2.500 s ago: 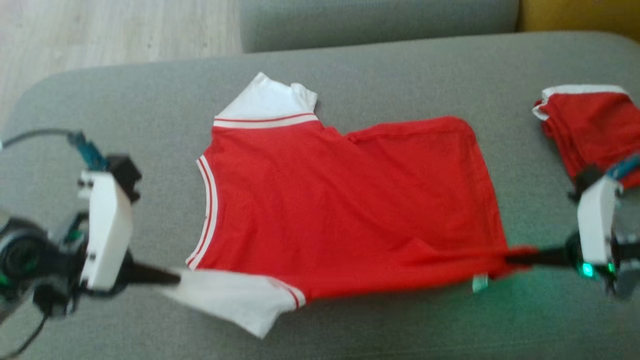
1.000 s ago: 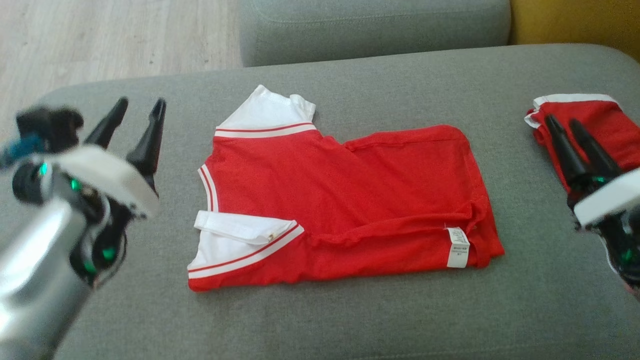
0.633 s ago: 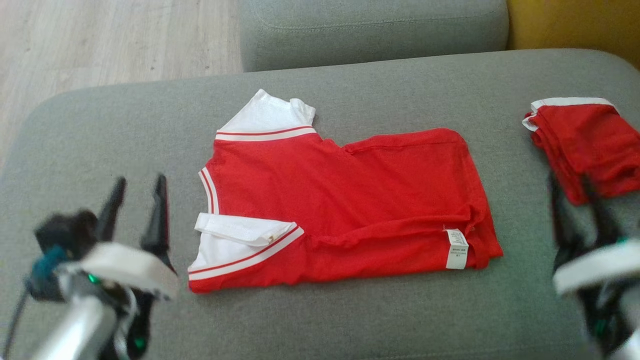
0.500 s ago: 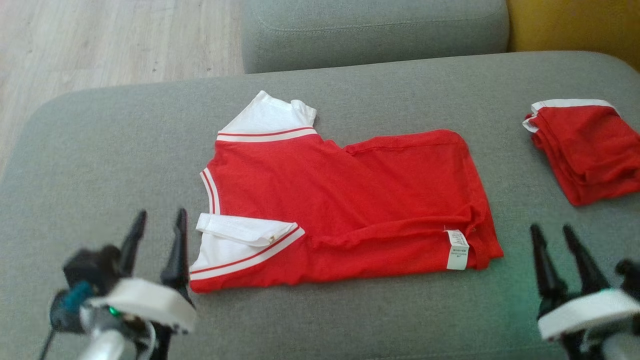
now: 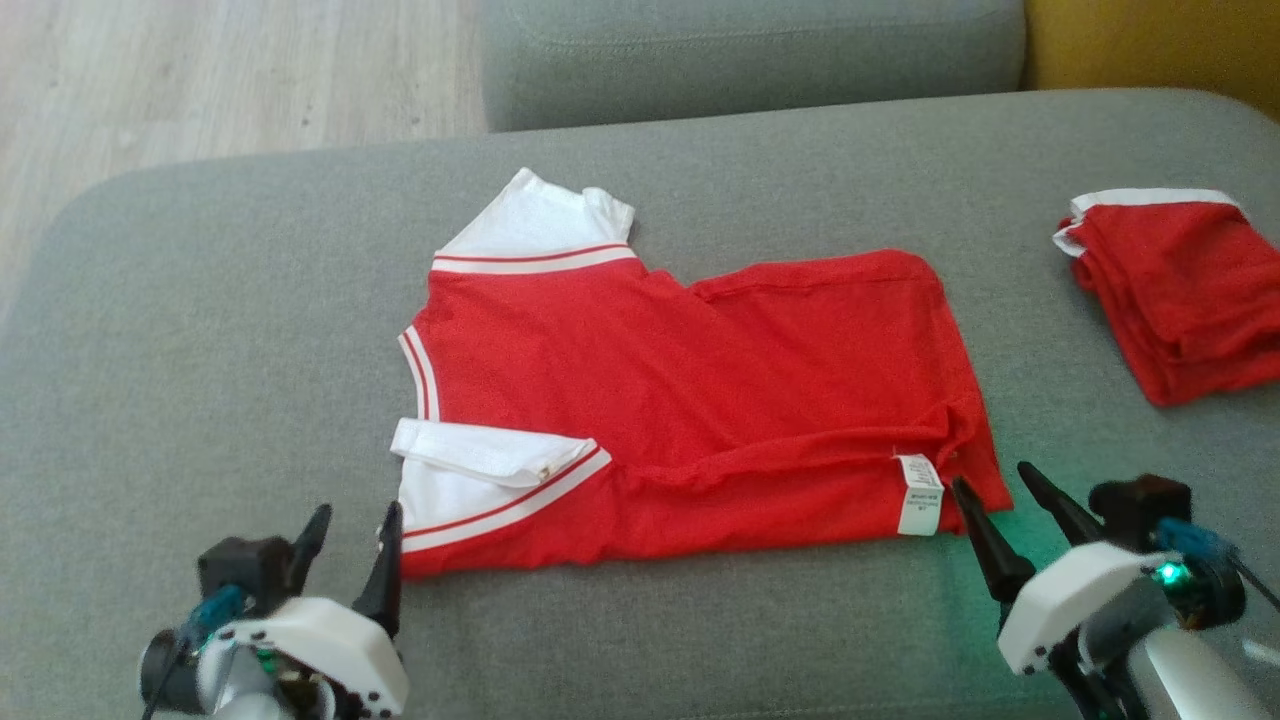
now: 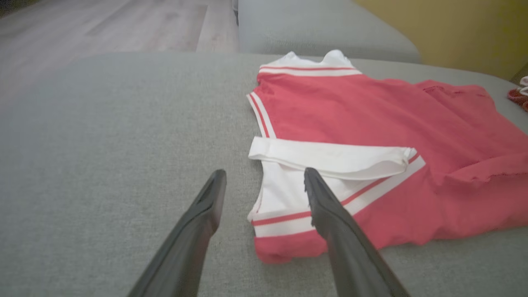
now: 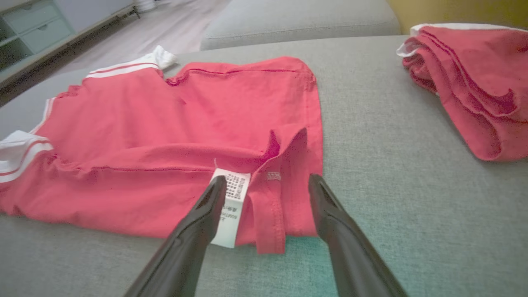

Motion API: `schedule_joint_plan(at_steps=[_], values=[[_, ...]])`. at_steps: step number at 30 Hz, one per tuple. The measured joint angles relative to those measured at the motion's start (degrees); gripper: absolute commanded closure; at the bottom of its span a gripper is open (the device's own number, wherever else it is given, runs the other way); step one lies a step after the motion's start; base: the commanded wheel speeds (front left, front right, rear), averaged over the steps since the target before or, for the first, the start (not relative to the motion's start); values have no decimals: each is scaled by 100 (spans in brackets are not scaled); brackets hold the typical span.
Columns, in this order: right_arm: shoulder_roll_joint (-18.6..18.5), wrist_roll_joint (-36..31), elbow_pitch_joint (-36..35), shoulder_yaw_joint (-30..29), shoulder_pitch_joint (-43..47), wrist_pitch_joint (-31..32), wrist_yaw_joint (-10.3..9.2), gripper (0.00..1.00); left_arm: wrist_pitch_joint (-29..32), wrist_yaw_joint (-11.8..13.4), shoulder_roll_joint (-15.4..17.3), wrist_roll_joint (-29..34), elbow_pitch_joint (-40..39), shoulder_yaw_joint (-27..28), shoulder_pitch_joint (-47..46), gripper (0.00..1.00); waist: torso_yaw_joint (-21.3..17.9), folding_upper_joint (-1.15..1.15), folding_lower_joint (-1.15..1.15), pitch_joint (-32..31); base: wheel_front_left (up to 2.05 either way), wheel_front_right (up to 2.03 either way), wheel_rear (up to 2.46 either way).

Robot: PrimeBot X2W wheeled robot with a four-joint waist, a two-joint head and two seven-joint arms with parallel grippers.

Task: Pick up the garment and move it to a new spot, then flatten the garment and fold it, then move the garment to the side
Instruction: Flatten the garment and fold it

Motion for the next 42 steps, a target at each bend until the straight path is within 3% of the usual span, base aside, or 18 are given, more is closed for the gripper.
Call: schedule_joint_plan(at_steps=[11, 24, 25, 26, 27, 28, 29, 38, 42], values=[[200, -578, 1013, -197, -488, 476, 0, 0, 553, -413, -281, -159, 928, -353, -522, 0, 64, 0, 0, 231, 0, 0, 0], [307, -686, 1537, -387, -848, 383, 0, 0, 1121, -517, -287, -402, 1280, -380, -705, 0, 32, 0, 0, 404, 0, 0, 0], [305, -652, 1558, -338, -854, 383, 0, 8, 1167, -528, -297, -459, 1289, -380, -717, 12, 33, 0, 0, 405, 0, 0, 0], [302, -608, 1569, -289, -857, 383, 0, 34, 1205, -569, -302, -492, 1303, -380, -739, 43, 34, 0, 0, 407, 0, 0, 0], [294, -554, 1582, -229, -869, 394, 0, 56, 1222, -570, -304, -514, 1311, -381, -759, 62, 35, 0, 0, 408, 0, 0, 0], [290, -506, 1596, -166, -890, 400, 0, 100, 1244, -582, -313, -515, 1314, -382, -769, 92, 36, 0, 0, 406, 0, 0, 0], [289, -456, 1615, -112, -922, 401, 0, 100, 1258, -599, -330, -515, 1315, -393, -770, 100, 38, 0, 0, 400, 0, 0, 0], [92, -26, 1638, 158, -959, 302, 0, 100, 1263, -609, -274, -587, 1191, -381, -726, 100, 73, 0, 0, 144, 0, 0, 0], [-159, 207, 1400, 254, -920, 709, 0, 100, 1504, -548, -37, -639, 802, -390, -569, 100, 89, 0, 0, -1, 0, 0, 0]])
